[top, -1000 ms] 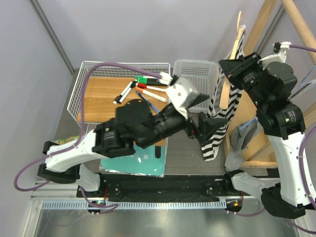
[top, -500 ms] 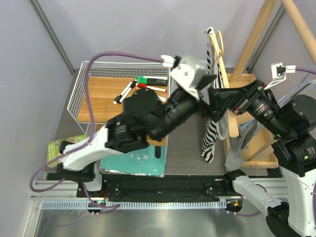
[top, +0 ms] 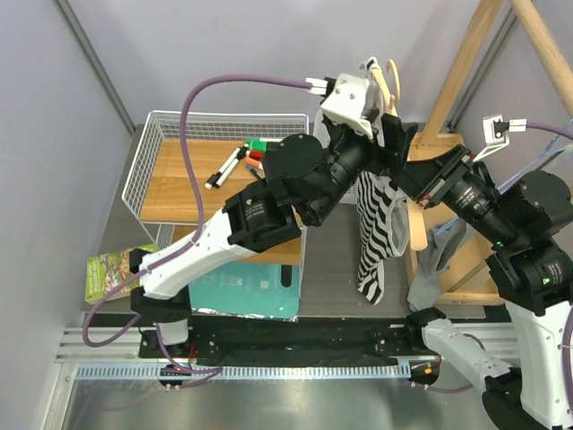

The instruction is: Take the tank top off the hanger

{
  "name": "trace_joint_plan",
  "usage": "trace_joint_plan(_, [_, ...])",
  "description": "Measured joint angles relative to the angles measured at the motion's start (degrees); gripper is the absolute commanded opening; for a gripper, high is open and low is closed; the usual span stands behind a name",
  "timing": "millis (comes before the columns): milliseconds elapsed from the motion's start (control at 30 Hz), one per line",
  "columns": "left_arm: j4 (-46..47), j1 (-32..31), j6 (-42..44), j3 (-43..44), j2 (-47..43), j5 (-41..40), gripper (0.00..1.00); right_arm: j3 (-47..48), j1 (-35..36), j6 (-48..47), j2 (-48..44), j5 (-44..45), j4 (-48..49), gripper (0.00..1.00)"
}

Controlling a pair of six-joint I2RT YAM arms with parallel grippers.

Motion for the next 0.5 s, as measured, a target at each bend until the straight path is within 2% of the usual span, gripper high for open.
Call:
trace_joint_plan(167, [-0.44,0.42,-9.84,-3.26,-3.21,-0.98,0.64,-0.68,0.00,-0.90,-0.72,-0.13,0.33,0.01])
trace_joint_plan(500, [-3.02,0.83,-24.46,-2.38,-4.66,-1.49,0.49,-0.72,0.00,-1.57,-0.85,-1.07,2.75,0.01])
